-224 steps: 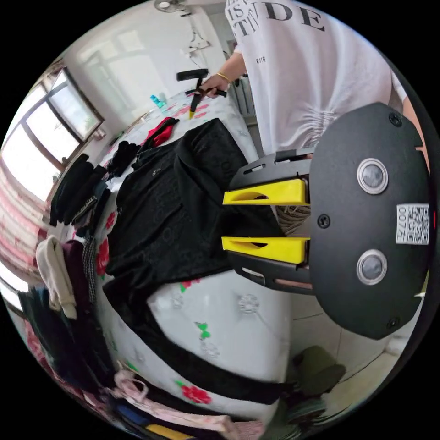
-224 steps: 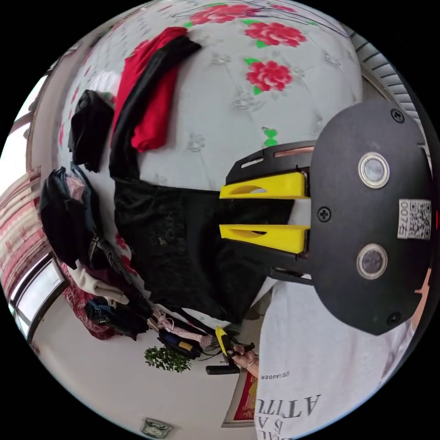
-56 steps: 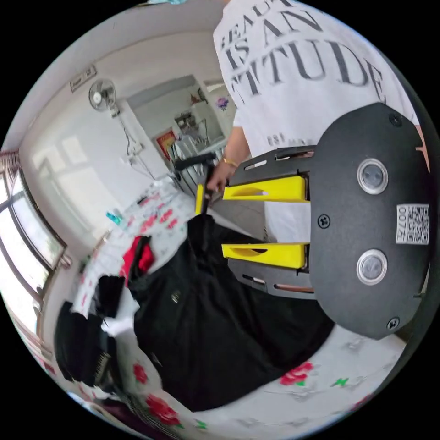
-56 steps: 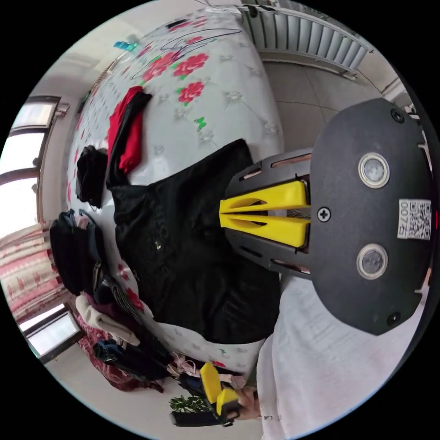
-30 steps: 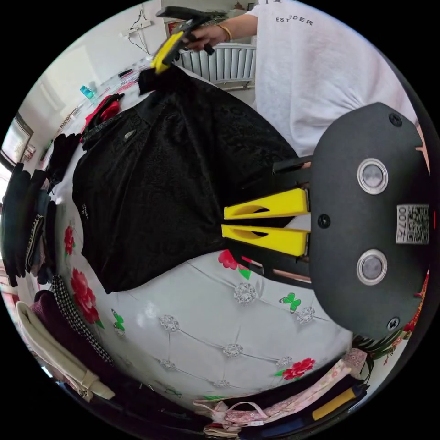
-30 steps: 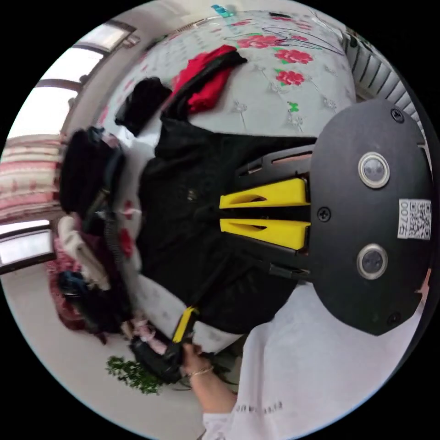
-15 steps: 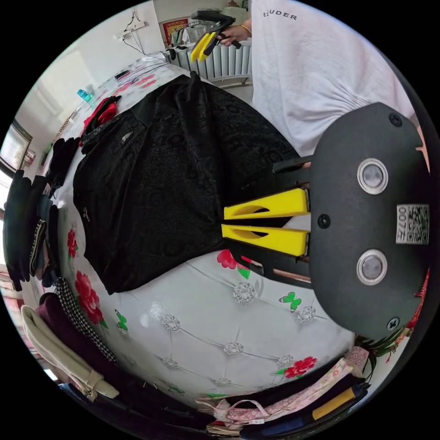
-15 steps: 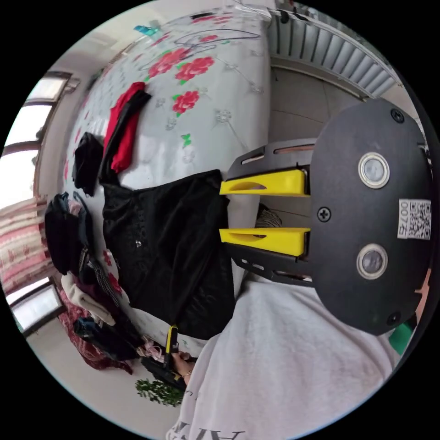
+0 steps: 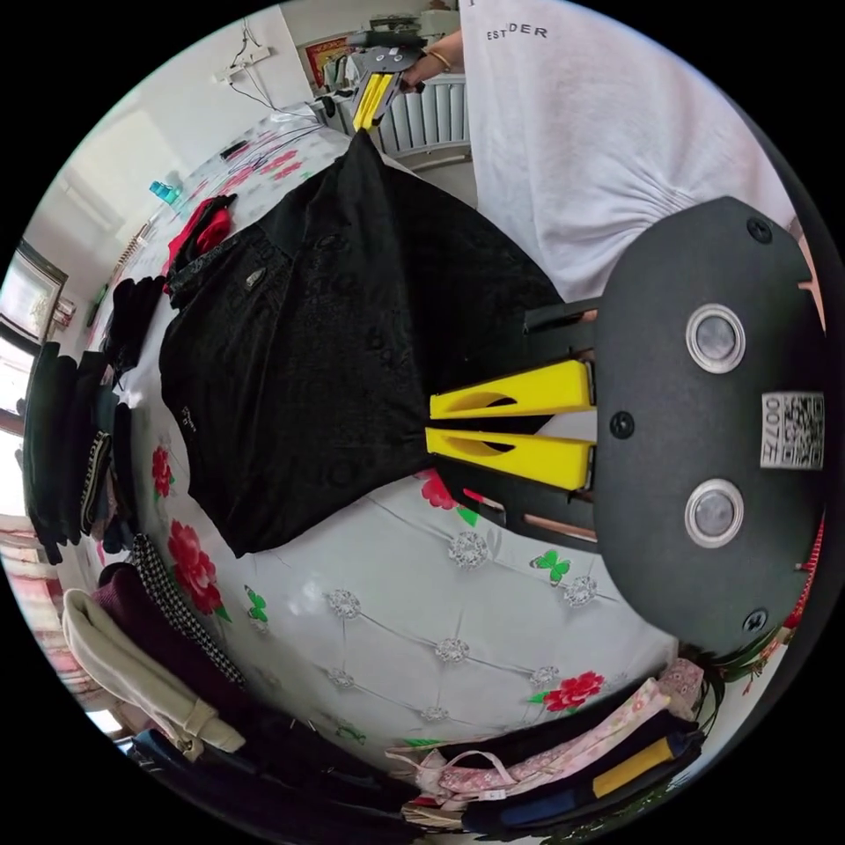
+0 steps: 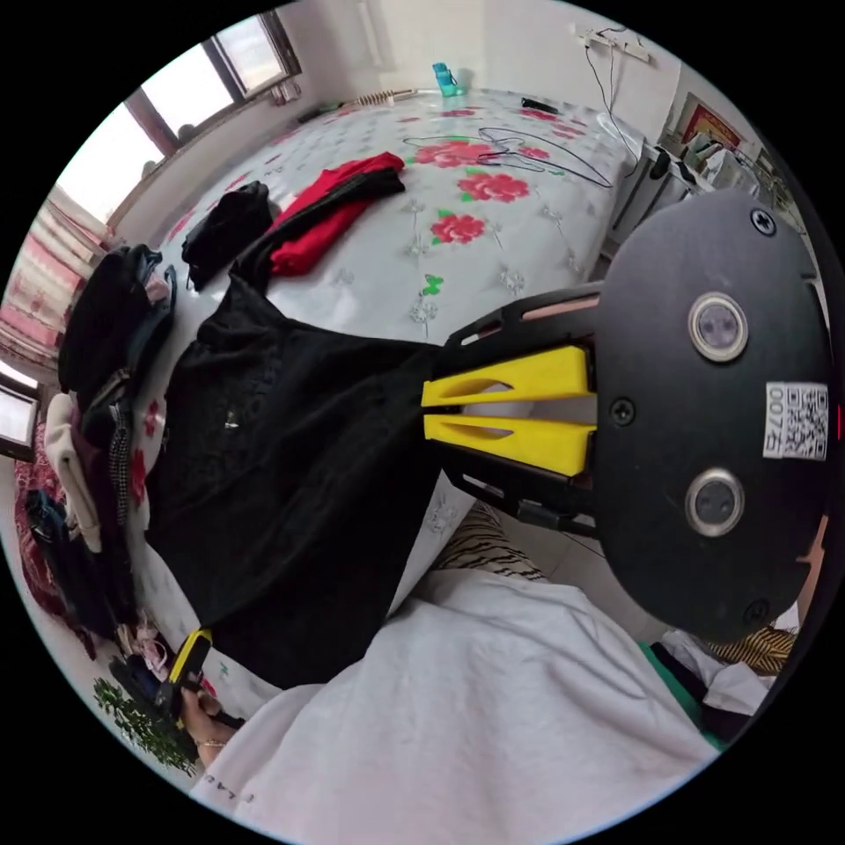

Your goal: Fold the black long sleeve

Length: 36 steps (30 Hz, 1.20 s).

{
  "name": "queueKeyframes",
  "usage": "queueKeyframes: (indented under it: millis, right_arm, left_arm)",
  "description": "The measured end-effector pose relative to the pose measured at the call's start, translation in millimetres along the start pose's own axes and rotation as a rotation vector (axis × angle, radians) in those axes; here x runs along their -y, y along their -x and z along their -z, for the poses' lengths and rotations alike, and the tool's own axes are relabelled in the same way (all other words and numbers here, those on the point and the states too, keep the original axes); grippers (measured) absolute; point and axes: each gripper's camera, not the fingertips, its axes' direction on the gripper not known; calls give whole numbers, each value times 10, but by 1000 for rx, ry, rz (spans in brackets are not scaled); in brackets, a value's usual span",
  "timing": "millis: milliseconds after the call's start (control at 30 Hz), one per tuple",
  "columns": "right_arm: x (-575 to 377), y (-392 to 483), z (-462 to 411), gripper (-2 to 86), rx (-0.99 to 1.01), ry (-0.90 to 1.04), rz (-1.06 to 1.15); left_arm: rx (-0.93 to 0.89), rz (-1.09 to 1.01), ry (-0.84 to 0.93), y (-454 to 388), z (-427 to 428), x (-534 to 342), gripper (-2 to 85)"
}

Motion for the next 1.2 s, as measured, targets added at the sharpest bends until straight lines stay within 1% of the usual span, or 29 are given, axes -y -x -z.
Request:
queueKeyframes:
  millis: [67, 167, 233, 300, 367, 433, 500, 567, 700, 800, 933, 1033, 1100, 1200]
  right_arm:
    - [-91, -71, -88, 4, 56, 42, -10]
    - [-205, -223, -373, 10, 184, 146, -96]
    - [-264, -372, -366, 17, 247, 151, -158]
    - [-383, -652, -202, 29, 314, 73, -228]
    - [-492, -953, -90, 36, 335, 12, -310]
    - [-602, -1331, -15, 42, 325, -42, -436]
    - [-714, -1890, 58, 49, 304, -124, -603]
    - [-749, -2300, 88, 54, 278, -183, -704]
    - [-742, -3283, 9, 69, 276, -305, -919]
    - [-690, -3888, -142, 84, 272, -357, -1027]
    - [-589, -4392, -426, 91, 264, -319, -1060]
    - [-575, -4617, -629, 82, 326, -348, -1094]
    - [-597, -4689, -728, 58, 407, -395, -1116]
    - [-642, -4732, -694, 19, 412, -384, -1148]
  left_arm:
    - [-3, 10, 36, 50, -130, 3, 1]
    - [-17, 41, 41, 108, -225, 25, 18]
    - [-24, 77, 38, 162, -201, 40, 34]
    - [-39, 91, 30, 216, -165, 39, 44]
    - [-56, 125, 0, 308, -99, 20, 51]
    - [-87, 180, -15, 394, -50, 7, 55]
    - [-117, 239, -48, 458, 19, -22, 57]
    - [-134, 312, -72, 516, 90, -66, 54]
    - [-97, 396, -51, 562, 133, -98, 43]
    - [-82, 458, -26, 592, 155, -83, 26]
    - [-118, 530, -15, 595, 174, 26, 3]
    - [-142, 543, 2, 556, 135, 145, -5]
    - [-146, 541, 18, 528, 97, 223, -7]
    - [-151, 514, 45, 496, 31, 347, -9]
